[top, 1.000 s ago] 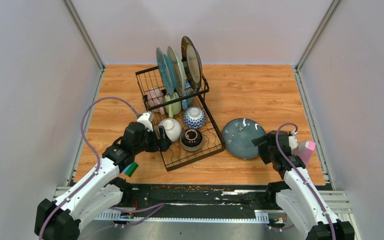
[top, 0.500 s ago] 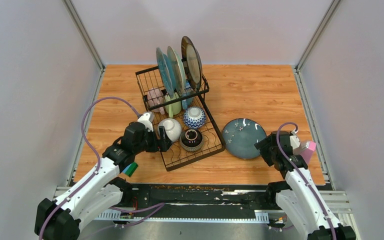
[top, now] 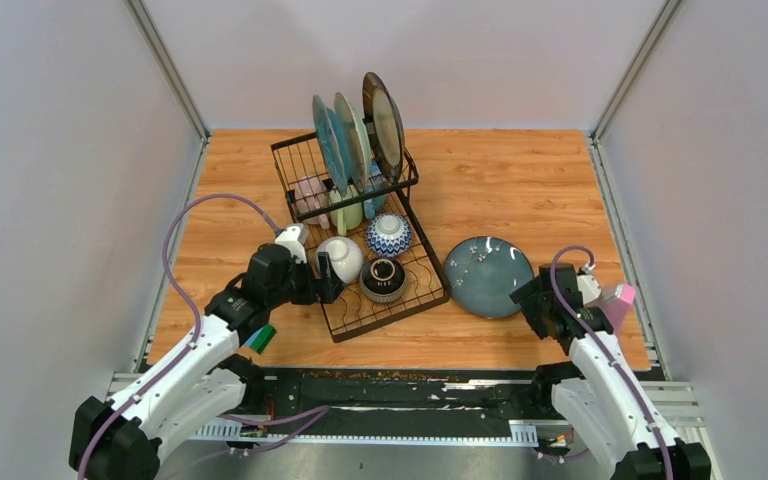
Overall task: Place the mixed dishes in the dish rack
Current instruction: Pick up the plate at the center of the board.
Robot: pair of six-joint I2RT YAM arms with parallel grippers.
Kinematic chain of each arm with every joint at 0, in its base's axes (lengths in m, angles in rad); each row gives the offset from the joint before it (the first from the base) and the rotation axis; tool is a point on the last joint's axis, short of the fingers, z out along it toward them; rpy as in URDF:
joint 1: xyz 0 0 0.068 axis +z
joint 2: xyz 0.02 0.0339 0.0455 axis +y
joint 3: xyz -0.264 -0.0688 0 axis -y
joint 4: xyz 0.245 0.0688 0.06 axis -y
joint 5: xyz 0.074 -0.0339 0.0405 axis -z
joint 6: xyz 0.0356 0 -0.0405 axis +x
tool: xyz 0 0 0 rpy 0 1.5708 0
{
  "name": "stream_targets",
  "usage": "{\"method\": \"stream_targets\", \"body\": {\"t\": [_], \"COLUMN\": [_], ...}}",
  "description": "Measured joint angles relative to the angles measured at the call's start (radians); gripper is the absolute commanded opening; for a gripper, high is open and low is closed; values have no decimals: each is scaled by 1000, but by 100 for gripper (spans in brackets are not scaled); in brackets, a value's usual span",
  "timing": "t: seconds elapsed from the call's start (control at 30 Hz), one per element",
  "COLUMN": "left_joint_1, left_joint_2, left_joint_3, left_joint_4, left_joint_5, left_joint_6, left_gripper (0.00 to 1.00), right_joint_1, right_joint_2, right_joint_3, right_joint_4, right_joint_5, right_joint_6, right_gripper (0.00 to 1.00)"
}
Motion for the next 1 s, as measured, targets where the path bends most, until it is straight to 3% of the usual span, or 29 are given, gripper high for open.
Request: {"method": "stream_targets", "body": {"t": [0.23, 0.33, 1.0], "left_joint_1": [0, 0, 0], "left_joint_2": [0, 0, 10], "left_joint_3": [0, 0, 0], "left_joint_4": [0, 0, 2], "left_joint_5": [0, 0, 5], "left_joint_6": [-1, -1, -2], "left_gripper": [100, 100, 100], "right_joint_1": [-2, -2, -6], "right_joint_2": [19, 35, 117], "right_joint_3": [-43, -76, -264], "right_joint_4": [66, 132, 642], "right_joint_5": [-51, -88, -123], "right_joint_6": [-2, -1, 85], "right_gripper": [53, 46, 26]}}
